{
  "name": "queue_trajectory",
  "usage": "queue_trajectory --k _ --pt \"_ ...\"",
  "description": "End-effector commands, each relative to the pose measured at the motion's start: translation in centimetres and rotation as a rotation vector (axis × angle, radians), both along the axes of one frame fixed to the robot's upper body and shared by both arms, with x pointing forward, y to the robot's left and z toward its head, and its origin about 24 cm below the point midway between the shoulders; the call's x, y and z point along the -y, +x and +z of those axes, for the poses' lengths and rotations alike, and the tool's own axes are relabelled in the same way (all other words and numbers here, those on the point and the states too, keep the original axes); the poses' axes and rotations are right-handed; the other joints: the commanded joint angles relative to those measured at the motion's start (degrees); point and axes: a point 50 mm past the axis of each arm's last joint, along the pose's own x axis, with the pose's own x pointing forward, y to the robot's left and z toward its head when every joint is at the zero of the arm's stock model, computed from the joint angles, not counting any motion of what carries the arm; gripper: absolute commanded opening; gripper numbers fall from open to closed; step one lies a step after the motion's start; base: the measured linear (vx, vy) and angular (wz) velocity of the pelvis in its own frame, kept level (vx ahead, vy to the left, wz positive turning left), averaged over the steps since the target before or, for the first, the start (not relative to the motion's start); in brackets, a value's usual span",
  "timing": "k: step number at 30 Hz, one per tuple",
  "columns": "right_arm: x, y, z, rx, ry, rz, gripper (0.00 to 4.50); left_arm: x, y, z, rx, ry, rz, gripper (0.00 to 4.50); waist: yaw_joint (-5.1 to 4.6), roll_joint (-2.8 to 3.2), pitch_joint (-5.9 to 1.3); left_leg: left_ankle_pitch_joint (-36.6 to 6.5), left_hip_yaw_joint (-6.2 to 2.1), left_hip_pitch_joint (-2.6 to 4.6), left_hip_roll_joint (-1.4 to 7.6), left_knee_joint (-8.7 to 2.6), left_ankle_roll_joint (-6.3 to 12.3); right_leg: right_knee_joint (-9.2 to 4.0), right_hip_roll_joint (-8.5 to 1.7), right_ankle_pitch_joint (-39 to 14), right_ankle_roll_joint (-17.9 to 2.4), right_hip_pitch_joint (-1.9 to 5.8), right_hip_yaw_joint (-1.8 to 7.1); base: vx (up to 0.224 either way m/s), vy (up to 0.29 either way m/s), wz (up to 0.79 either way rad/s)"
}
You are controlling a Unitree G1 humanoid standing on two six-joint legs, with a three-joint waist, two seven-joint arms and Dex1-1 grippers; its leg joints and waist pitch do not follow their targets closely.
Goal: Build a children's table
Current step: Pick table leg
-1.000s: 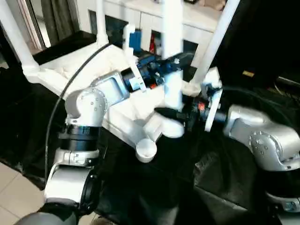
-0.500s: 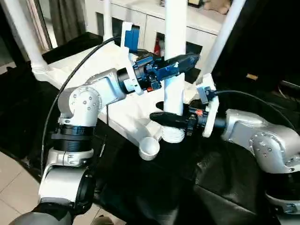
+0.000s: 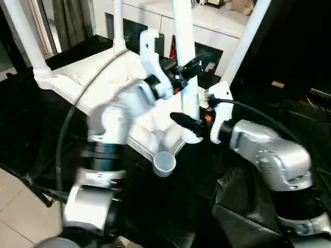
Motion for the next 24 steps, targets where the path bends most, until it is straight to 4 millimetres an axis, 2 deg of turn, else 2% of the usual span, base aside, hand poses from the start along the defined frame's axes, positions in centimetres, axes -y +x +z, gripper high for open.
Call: queue_trajectory --k 1,6,9,10,15,16,17,19,20,21,22,24 --pt "-0.6 0.1 1.6 0.096 0.014 0.009 2.00 -1.1 0.8 -0.1 -0.032 0.024 0.133 2.45 -0.08 0.10 -4.97 -3.9 0.99 -0.72 -0.06 -3.55 -2.12 -3.92 -2.43 -12.4 -3.8 4.13 2.12 0.000 0.000 0.00" --pt "-0.7 0.4 1.7 0.117 0.002 -0.034 2.00 -1.1 0.9 -0.4 -0.031 0.055 0.179 2.00 -0.16 0.28 -4.84 -4.4 0.97 -0.62 -0.04 -3.67 -1.93 -4.08 -2.43 -13.0 -3.3 4.03 2.13 0.000 0.000 0.00" --pt "-0.7 0.7 1.9 0.149 -0.016 -0.069 2.00 -1.1 1.0 -0.2 -0.009 0.061 0.180 1.93 -0.19 0.28 -4.78 -5.2 0.98 -0.60 -0.05 -3.71 -2.12 -4.23 -2.45 -14.2 -3.0 3.96 2.13 0.000 0.000 0.00" --pt "-0.7 0.7 1.9 0.145 -0.005 -0.066 2.55 -1.1 0.9 -0.2 -0.002 0.064 0.168 1.91 -0.20 0.30 -4.81 -5.4 0.96 -0.61 -0.02 -3.73 -2.21 -4.20 -2.47 -14.4 -2.9 3.96 2.13 0.000 0.000 0.00" --pt "0.2 0.7 2.2 0.103 0.048 -0.031 2.95 -0.7 0.4 0.2 0.044 0.075 0.056 1.88 -0.31 0.43 -4.86 -5.0 0.91 -0.57 -0.09 -3.71 -1.78 -3.97 -2.37 -13.0 -2.9 4.01 2.14 0.000 0.000 0.00" --pt "0.5 0.6 2.3 0.101 0.052 -0.019 3.14 -0.6 0.2 0.3 0.054 0.078 0.028 1.87 -0.29 0.47 -4.91 -4.6 0.89 -0.48 0.00 -3.70 -1.69 -3.85 -2.40 -12.1 -3.4 4.01 2.12 0.000 0.000 0.00" --pt "0.7 0.6 2.4 0.097 0.056 -0.006 3.14 -0.6 0.2 0.4 0.062 0.076 0.006 1.87 -0.32 0.48 -4.89 -4.4 0.93 -0.51 0.00 -3.71 -1.62 -3.84 -2.38 -11.4 -3.8 4.01 2.15 0.000 0.000 0.00" --pt "1.9 0.2 2.7 0.065 0.086 0.068 3.19 -0.6 -0.3 0.9 0.095 0.061 -0.114 1.87 -0.01 0.55 -4.95 -4.2 1.05 -0.07 -0.02 -3.60 -1.21 -3.61 -2.28 -9.6 -5.1 3.98 2.18 0.000 0.000 0.00" --pt "2.1 0.1 2.8 0.055 0.095 0.091 3.19 -0.5 -0.4 1.0 0.100 0.055 -0.145 1.87 0.17 0.62 -4.94 -3.5 1.20 0.10 0.08 -3.57 -0.81 -3.34 -2.23 -6.9 -6.5 3.80 2.39 0.000 0.000 0.00" --pt "2.5 -0.2 2.9 0.036 0.106 0.128 3.20 -0.6 -0.6 1.2 0.114 0.050 -0.192 1.87 0.09 0.49 -4.89 -3.5 1.15 -0.28 -0.02 -3.61 -0.44 -3.28 -2.31 -6.3 -7.5 4.16 2.32 0.000 0.000 0.00" --pt "2.9 -0.6 3.0 -0.002 0.144 0.169 3.20 -0.7 -0.8 1.5 0.134 0.048 -0.240 1.87 0.20 0.77 -4.95 -3.5 1.10 -0.25 0.02 -3.61 -0.28 -3.29 -2.40 -6.8 -8.0 4.24 2.25 0.000 0.000 0.00" --pt "3.4 -1.1 3.2 -0.039 0.192 0.219 3.20 -0.8 -1.1 2.0 0.159 0.033 -0.311 1.87 0.26 0.62 -4.91 -3.6 1.13 -0.33 -0.03 -3.59 0.08 -3.40 -2.42 -7.4 -8.4 4.35 2.24 0.000 0.000 0.00"
